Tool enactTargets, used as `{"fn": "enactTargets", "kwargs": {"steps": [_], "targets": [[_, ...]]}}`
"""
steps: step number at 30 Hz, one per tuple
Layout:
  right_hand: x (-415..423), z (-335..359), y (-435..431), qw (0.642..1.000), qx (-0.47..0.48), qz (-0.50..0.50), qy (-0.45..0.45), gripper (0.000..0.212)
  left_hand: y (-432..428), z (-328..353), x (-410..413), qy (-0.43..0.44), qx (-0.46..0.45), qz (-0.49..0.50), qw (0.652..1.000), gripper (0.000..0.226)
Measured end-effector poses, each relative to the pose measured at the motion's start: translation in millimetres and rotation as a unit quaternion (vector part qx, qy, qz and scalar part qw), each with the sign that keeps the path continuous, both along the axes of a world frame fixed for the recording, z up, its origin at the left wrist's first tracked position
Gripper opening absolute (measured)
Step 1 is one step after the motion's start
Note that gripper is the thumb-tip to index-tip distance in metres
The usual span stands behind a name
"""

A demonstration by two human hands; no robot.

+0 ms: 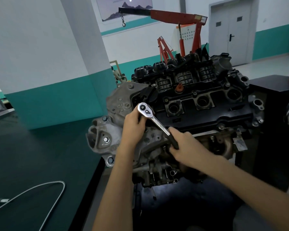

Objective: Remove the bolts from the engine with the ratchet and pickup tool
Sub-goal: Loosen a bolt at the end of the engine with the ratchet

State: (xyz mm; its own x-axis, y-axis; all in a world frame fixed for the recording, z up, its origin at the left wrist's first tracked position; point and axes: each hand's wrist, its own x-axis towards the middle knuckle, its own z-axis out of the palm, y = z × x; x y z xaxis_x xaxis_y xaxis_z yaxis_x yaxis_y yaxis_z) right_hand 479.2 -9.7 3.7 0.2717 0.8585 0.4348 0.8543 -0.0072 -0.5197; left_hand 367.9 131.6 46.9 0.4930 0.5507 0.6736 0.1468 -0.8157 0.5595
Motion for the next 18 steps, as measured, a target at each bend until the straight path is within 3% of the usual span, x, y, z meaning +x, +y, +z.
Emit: {"fn": "enactTargets", "kwargs": {"steps": [2, 5, 8, 10, 13, 15, 18], "targets": [[20.6, 17.5, -4.9, 0.992, -0.026, -0.034, -0.117, 0.032, -0.4, 0.5, -1.2, -0.006, 0.004, -0.009, 1.0, 0.017], [53.3, 55.0, -4.4, 0.95, -0.038, -0.067, -0.303, 0.035, 1.7, -1.2, 0.2, -0.019, 0.017, -0.007, 1.0, 0.015], [60.5, 69.3, -4.9, 0.935, -0.04, -0.078, -0.343, 0.031, 0.7, -4.0, 5.0, -0.036, 0.022, 0.034, 0.999, 0.013], [45.6, 51.2, -9.1, 0.953, -0.036, -0.086, -0.289, 0.028, -0.4, -5.6, 7.5, -0.052, 0.026, 0.063, 0.996, 0.011], [0.7, 9.6, -9.4, 0.996, -0.037, -0.043, -0.065, 0.027, 1.0, -6.7, 10.9, -0.041, 0.036, 0.073, 0.996, 0.018], [-32.1, -9.8, 1.3, 0.998, -0.023, -0.007, 0.06, 0.029, 2.1, -7.1, 11.5, -0.039, 0.027, 0.074, 0.996, 0.022], [-52.3, -19.8, 13.8, 0.995, 0.01, 0.002, 0.099, 0.033, 1.4, -8.0, 10.1, -0.061, 0.009, 0.062, 0.996, 0.018]]}}
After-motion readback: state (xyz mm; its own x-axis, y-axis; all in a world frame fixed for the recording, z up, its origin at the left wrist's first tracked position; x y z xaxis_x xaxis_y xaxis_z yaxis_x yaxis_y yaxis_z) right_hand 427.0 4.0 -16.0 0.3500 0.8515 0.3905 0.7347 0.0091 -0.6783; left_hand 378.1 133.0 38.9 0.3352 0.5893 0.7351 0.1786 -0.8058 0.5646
